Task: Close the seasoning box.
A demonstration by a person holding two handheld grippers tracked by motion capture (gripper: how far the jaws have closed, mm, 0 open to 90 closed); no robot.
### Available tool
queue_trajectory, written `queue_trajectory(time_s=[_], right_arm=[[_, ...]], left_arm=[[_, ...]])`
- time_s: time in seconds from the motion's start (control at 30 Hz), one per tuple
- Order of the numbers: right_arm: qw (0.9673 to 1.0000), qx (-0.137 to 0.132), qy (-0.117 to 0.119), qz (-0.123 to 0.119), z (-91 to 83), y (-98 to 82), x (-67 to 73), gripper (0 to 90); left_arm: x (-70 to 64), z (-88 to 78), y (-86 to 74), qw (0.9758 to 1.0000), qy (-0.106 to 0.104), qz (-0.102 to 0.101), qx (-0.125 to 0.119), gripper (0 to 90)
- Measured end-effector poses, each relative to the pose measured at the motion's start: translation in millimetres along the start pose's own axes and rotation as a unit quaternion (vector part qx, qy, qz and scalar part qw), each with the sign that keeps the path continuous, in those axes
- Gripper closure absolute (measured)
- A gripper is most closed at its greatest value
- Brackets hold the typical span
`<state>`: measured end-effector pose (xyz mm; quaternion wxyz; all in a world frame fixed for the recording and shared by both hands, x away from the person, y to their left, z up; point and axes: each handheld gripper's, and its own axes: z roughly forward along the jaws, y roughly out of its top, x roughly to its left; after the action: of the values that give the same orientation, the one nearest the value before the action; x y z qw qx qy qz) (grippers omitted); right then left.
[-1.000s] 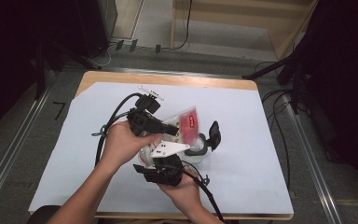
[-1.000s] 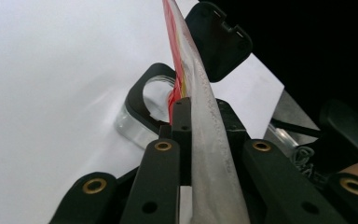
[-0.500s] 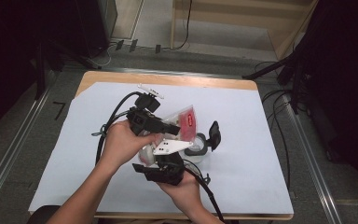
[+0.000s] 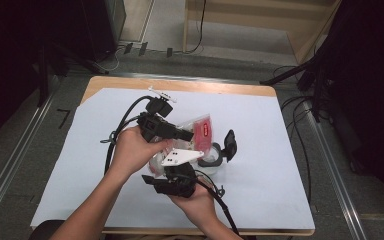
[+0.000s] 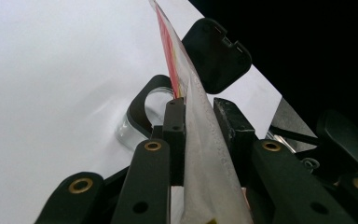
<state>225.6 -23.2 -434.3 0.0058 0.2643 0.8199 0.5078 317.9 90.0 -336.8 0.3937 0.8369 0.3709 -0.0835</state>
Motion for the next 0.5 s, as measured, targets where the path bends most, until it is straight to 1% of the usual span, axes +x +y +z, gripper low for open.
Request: queue_trajectory(time_s=[0.03,0.07,0.1,0.13,0.17,0.2,0.23,0.3,0.33,0.4,0.47,0.5], right_arm=[[1.0000,0.000,-0.002,-0.003,0.3,-0.1,-0.1,60.4],[1.0000,0.000,-0.002,-0.003,0.3,-0.1,-0.1,60.4],[1.0000,0.000,-0.006,-0.008,1.6,-0.4,1.2,58.3],[0.9999,-0.001,-0.008,-0.008,1.6,-0.4,1.4,61.3],[0.9999,-0.001,-0.008,-0.008,1.6,-0.4,1.4,61.3],[0.9999,-0.001,-0.012,-0.007,1.2,-0.4,1.0,63.7],[0.9999,-0.003,-0.010,-0.008,0.6,-0.4,-0.3,63.8],[0.9999,-0.004,-0.013,-0.001,0.0,-0.9,-1.5,64.1],[0.9999,-0.004,-0.013,-0.001,0.0,-0.9,-1.5,64.1],[0.9999,-0.008,-0.010,0.006,-1.0,-0.9,-2.7,64.2],[0.9999,-0.010,-0.006,0.013,-1.9,-0.8,-3.4,64.3],[0.9997,-0.013,-0.001,0.020,-2.1,-0.8,-3.9,64.4]], left_arm=[[-0.3,0.1,0.3,1.0000,0.000,0.002,0.000,76.6],[-0.3,0.1,0.3,1.0000,0.000,0.002,0.000,76.8],[-1.1,0.4,0.6,1.0000,0.001,0.002,0.000,76.9],[-1.6,0.6,1.1,1.0000,0.000,0.002,0.001,76.9],[-1.6,0.6,1.1,1.0000,0.000,0.002,0.001,76.8],[-1.8,0.7,1.4,1.0000,-0.001,0.002,0.000,76.8],[-2.3,1.4,1.5,1.0000,0.000,0.002,-0.001,76.7],[-1.8,2.1,1.9,1.0000,-0.002,0.005,-0.004,74.8],[-1.8,2.1,1.9,1.0000,-0.002,0.005,-0.004,72.6],[-2.0,1.7,1.7,0.9999,-0.008,0.004,-0.006,71.4],[-2.8,1.0,1.5,1.0000,-0.002,0.006,-0.005,70.1],[-2.6,0.1,1.2,0.9999,-0.001,0.010,-0.003,67.7]])
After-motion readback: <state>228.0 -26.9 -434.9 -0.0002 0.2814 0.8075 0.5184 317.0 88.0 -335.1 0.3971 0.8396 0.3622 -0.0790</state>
